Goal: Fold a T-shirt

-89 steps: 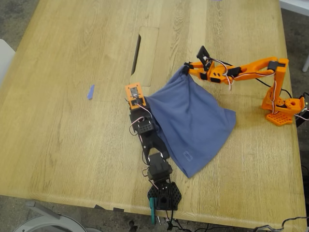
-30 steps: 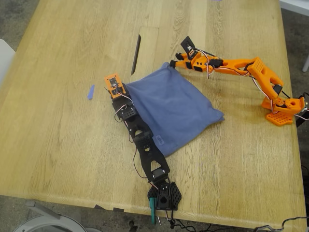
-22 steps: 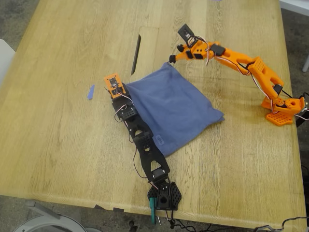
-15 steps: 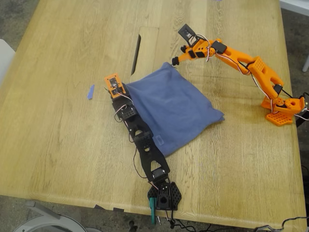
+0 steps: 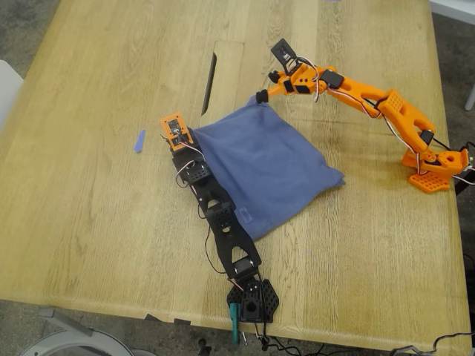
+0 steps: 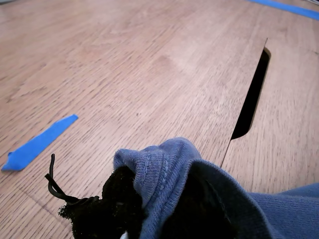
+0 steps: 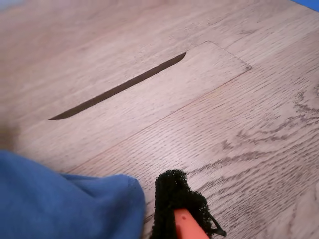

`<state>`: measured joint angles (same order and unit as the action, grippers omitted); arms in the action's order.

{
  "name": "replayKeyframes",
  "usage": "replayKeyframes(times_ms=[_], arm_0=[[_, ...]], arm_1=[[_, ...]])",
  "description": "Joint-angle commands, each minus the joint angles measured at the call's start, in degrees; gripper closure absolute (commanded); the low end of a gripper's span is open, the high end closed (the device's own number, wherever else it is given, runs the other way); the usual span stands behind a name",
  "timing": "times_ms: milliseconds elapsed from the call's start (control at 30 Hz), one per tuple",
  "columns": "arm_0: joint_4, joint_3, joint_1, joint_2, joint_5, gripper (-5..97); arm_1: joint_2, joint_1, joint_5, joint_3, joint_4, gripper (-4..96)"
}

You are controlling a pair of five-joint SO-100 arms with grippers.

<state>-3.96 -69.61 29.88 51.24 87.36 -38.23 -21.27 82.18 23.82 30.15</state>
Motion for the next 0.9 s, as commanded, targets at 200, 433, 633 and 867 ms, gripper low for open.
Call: replayKeyframes(times_ms=[200,433,633,867], arm_0=[[-0.44,2.02,2.11,7.12,-0.09,92],[-0.26,1.85,2.11,7.29,-0.18,92],[-0.26,1.58,2.11,7.29,-0.18,92],[-0.26,1.14,1.76,7.29,-0.26,92]], arm_1=[[0.18,0.35,-9.05,-1.23,-0.97,39.4],[0.26,0.18,-13.01,-2.46,10.99,39.3],[0.53,-0.09,-11.87,-0.97,11.51,39.4],[1.32,0.26,-9.67,3.87,2.72,39.4]])
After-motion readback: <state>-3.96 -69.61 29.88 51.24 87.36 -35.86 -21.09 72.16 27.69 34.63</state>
